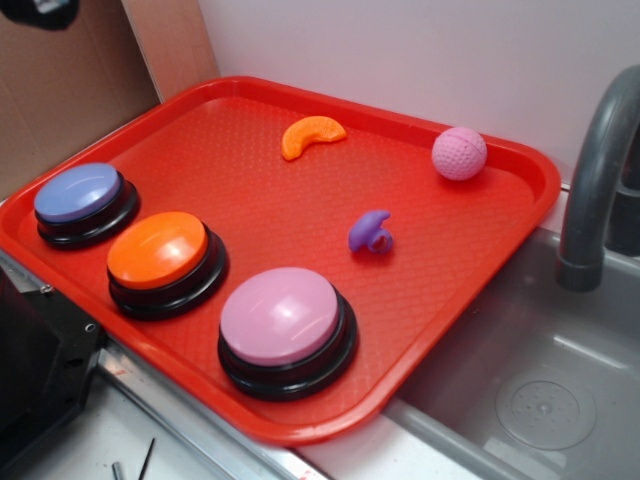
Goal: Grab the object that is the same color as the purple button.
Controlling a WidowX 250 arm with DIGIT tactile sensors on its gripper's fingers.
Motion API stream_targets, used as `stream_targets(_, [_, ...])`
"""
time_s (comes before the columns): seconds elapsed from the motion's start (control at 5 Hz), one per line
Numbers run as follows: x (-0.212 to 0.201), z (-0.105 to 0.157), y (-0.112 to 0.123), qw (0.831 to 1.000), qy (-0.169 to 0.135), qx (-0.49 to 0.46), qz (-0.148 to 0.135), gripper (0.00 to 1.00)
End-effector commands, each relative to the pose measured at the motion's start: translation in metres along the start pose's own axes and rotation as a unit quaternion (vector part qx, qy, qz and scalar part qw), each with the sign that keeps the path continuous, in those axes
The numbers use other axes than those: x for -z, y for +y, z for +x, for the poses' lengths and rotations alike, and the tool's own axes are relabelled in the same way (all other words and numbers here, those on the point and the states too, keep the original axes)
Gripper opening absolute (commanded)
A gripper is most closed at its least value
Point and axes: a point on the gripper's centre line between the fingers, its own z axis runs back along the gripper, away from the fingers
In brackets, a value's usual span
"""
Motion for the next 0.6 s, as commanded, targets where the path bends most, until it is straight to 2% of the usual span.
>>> stream_targets(0.0, [0.033, 0.029, -0.036, 0.986, -0.059, -0.157, 0.003, 1.0])
stream_targets(0.2, [0.057, 0.045, -0.051, 0.982, -0.063, -0.179, 0.002, 1.0])
stream_targets(0.4, [0.083, 0.063, -0.063, 0.976, -0.065, -0.205, 0.014, 1.0])
